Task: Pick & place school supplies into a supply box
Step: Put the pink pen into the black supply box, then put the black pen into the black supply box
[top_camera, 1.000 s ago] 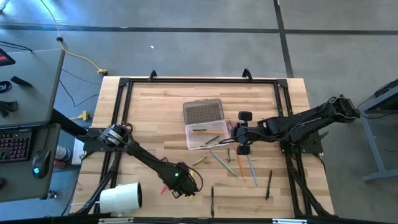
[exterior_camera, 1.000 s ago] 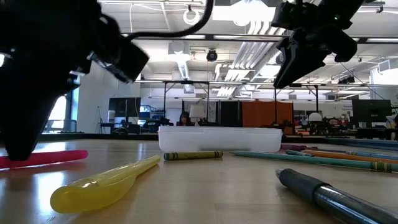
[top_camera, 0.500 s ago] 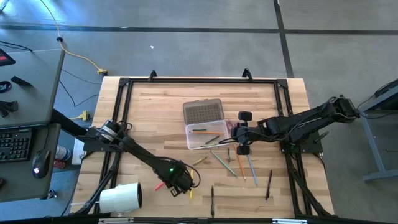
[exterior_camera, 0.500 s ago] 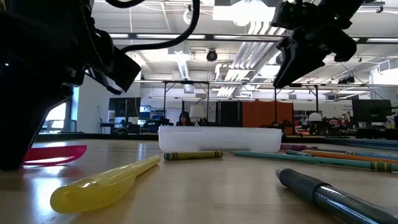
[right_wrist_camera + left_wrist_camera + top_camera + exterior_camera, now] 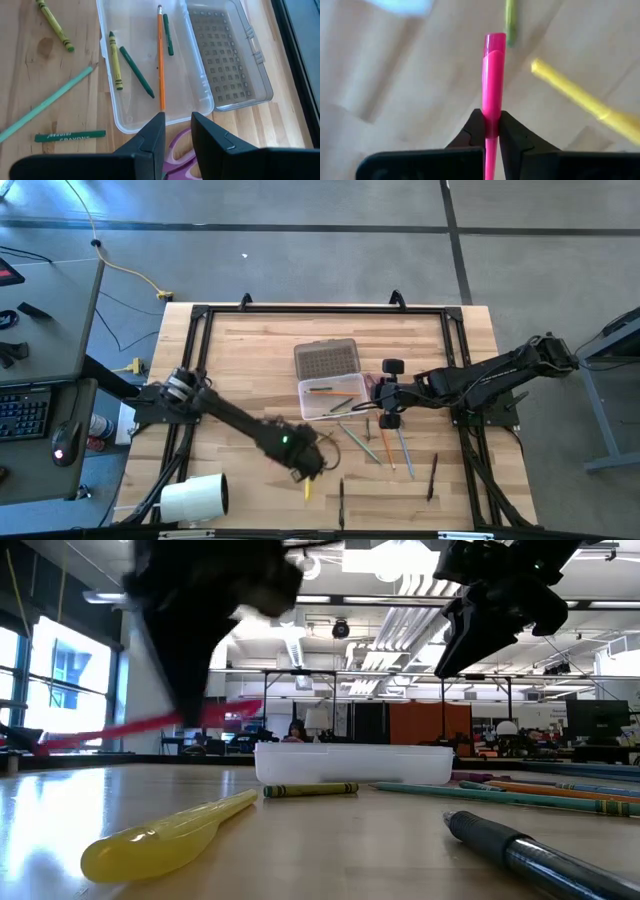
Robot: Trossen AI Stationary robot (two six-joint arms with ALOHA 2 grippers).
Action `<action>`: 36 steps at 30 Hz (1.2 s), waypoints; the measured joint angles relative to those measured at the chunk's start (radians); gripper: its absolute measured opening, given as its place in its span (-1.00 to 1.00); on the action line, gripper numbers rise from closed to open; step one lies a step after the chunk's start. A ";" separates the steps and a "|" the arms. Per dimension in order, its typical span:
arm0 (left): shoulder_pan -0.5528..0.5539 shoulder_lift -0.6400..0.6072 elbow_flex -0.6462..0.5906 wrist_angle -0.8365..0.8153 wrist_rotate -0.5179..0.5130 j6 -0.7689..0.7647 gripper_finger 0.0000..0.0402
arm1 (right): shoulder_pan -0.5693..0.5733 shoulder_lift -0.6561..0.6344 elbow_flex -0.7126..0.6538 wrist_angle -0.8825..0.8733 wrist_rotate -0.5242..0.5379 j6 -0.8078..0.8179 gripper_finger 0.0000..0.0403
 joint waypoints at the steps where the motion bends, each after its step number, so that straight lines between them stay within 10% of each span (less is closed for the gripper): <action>1: 0.015 -0.002 0.035 -0.027 -0.018 0.020 -0.76 | 0.000 0.000 0.000 0.001 0.000 0.000 -0.61; 18: 0.416 0.056 0.228 0.106 -0.065 0.613 -0.60 | 0.000 -0.050 0.002 -0.237 -0.052 0.194 -0.61; 36: 0.482 0.183 0.235 0.137 0.035 0.693 -0.22 | 0.000 -0.066 0.002 -0.260 -0.042 0.227 -0.61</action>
